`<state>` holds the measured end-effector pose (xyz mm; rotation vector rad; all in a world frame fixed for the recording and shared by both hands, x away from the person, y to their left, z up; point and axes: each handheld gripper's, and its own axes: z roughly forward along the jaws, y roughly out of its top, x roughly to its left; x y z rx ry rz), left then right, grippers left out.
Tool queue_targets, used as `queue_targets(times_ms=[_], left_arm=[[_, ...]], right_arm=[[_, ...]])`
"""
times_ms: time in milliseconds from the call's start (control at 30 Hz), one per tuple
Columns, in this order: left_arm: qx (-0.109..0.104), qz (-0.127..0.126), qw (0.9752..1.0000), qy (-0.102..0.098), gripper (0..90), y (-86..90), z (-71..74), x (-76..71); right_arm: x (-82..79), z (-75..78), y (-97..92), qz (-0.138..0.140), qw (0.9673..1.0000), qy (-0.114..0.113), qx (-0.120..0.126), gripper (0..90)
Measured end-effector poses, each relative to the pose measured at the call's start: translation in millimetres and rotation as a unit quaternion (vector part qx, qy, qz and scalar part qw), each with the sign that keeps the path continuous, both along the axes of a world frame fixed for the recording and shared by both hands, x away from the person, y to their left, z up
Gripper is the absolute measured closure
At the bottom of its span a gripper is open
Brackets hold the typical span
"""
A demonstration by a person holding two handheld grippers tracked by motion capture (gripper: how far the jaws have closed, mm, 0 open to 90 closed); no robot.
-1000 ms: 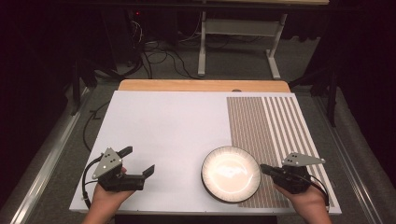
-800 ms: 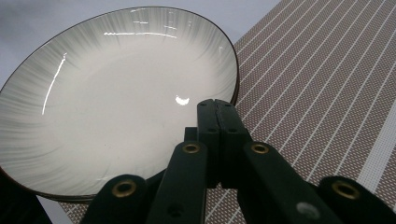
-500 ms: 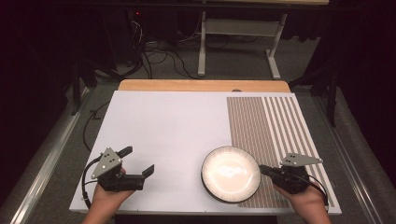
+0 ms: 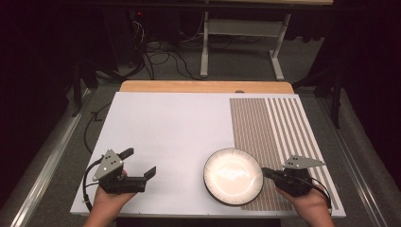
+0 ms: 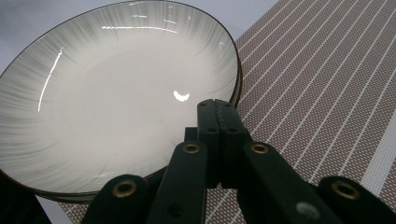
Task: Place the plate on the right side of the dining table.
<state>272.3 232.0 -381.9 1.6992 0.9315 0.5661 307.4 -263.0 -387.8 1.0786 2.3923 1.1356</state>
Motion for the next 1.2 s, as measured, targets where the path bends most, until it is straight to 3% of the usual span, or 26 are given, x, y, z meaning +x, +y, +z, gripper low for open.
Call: queue_targets(times_ms=[1200], left_arm=[[0.001,-0.006,1.0,0.003,0.5,-0.3,-0.5,0.8]], right_arm=[[-1.5,-2.1,7.1,0.014,0.9999,0.002,-0.01,90.0]])
